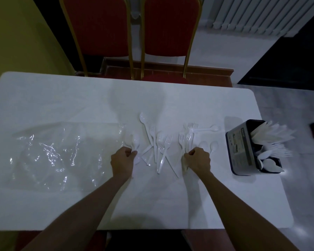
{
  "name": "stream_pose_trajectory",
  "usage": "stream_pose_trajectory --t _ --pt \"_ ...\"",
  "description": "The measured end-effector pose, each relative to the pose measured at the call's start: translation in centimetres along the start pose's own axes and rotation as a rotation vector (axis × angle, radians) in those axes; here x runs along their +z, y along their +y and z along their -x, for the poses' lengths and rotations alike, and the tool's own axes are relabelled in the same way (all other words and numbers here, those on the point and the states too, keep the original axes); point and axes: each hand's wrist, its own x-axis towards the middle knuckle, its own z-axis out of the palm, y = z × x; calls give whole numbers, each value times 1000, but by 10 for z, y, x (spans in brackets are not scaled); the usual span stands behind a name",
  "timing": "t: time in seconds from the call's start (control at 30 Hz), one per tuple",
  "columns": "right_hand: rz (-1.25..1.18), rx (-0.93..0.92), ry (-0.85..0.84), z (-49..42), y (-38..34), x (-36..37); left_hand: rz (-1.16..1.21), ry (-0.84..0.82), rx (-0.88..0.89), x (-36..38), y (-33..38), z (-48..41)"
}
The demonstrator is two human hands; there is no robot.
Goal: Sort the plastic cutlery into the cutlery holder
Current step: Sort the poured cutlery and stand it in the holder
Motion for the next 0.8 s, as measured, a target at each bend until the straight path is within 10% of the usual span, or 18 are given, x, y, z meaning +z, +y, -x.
stream_pose_trajectory --t 0.57,0.8 --pt "21 -293 41 11 -25 22 154 62 -161 -16 -9 -14" --pt "1 -131 -162 18 -37 53 60 36 -24 -17 -12 -3"
